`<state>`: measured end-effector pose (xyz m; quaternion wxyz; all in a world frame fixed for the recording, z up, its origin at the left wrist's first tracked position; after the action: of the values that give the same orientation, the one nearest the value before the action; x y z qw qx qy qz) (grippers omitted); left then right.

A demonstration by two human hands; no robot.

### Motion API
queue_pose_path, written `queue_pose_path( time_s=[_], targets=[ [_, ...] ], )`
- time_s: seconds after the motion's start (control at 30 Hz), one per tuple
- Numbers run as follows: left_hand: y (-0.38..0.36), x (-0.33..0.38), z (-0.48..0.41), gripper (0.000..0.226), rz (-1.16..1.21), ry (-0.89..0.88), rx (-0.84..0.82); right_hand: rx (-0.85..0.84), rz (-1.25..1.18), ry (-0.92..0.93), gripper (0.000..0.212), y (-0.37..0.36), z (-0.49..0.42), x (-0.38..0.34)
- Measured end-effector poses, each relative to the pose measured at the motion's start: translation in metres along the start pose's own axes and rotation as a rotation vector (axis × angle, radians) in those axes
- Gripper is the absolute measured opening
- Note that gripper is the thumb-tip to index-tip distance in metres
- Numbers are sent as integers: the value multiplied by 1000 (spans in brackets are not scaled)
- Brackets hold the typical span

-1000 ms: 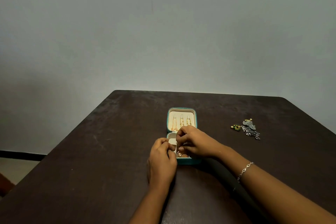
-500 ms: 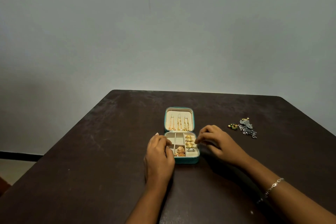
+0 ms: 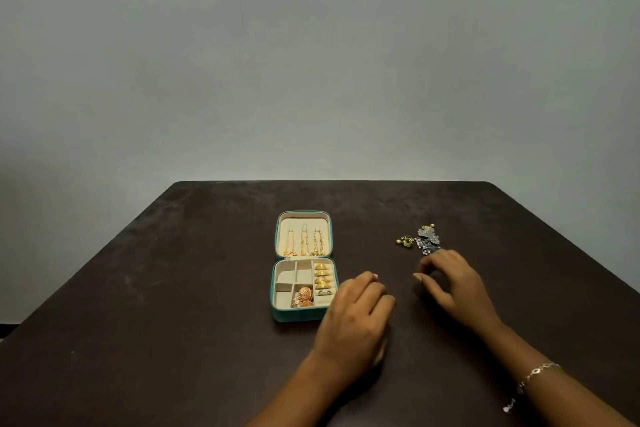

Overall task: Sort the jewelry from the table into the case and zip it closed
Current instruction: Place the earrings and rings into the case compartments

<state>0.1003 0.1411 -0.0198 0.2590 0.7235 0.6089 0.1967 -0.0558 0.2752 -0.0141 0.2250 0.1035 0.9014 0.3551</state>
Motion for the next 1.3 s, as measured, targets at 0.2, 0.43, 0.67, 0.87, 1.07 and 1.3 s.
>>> queue_pose_path(
  time_s=[0.2, 0.43, 0.67, 0.87, 1.07, 1.3],
  targets=[
    [-34, 9, -22, 19, 39, 64, -149, 162, -93, -447, 11, 1, -12, 33],
    [-71, -5, -47, 14, 153, 322, -120, 208, -227, -723, 10, -5, -27, 59],
    [-98, -29, -76, 13, 327, 607, -168, 168, -181, -735, 13, -8, -46, 79],
    [-121, -40, -93, 21, 339, 616, -193, 10, -103, -636, 25, -17, -66, 104],
    [-136, -40, -102, 33, 202, 471, -320, -252, 101, -508, 46, -24, -82, 111],
    [-134, -40, -103, 19, 186, 542, -327, -245, 131, -513, 20, -23, -84, 113]
  ],
)
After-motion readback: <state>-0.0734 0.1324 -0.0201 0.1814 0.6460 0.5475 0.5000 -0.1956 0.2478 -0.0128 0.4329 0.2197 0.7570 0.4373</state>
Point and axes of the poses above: each hand's wrist, its own z-axis away from the middle knuckle, its own y-axis out of the back of the hand, x = y × z, the point moved 1 cm from there along -z, towards the middle knuckle, and after that the axes turned 1 degree about z, right-handed, at the moved point
